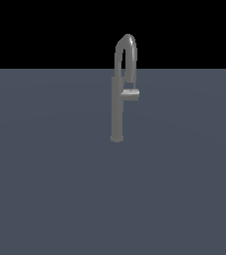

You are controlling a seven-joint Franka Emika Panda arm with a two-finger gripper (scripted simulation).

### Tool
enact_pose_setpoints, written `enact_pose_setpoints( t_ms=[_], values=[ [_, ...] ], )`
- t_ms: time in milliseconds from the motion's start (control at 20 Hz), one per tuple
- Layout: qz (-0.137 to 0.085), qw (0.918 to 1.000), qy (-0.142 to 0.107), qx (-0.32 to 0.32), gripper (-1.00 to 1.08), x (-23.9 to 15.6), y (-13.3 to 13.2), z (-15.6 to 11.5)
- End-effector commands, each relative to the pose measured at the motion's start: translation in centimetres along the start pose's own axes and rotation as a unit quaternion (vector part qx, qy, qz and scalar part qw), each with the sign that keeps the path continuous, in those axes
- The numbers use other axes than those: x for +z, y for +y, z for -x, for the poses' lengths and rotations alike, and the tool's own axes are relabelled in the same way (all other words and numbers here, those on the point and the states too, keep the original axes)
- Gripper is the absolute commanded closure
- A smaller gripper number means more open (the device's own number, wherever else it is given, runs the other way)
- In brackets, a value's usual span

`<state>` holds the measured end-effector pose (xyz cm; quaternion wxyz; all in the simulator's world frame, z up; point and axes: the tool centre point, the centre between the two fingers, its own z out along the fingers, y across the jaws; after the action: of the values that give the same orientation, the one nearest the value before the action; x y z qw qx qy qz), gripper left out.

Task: Turn on the faucet by rotating a designated handle.

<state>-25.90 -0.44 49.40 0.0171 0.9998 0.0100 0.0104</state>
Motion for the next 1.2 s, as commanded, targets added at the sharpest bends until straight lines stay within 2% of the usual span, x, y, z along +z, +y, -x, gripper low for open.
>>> enact_pose_setpoints(
  t_ms=[0, 300, 600, 900, 1150],
  values=[
    [0.0, 1.0, 0.0, 0.0, 1.08, 0.0, 0.0, 0.0],
    [-0.005, 1.0, -0.006, 0.005, 1.08, 0.0, -0.1, -0.5],
    [-0.02, 0.9993, -0.024, 0.02, 1.08, -0.1, -0.3, -1.8],
    [-0.047, 0.9964, -0.054, 0.047, 1.08, -0.2, -0.6, -4.2],
    [-0.076, 0.9904, -0.087, 0.076, 1.08, -0.1, -0.7, -6.9]
  ],
)
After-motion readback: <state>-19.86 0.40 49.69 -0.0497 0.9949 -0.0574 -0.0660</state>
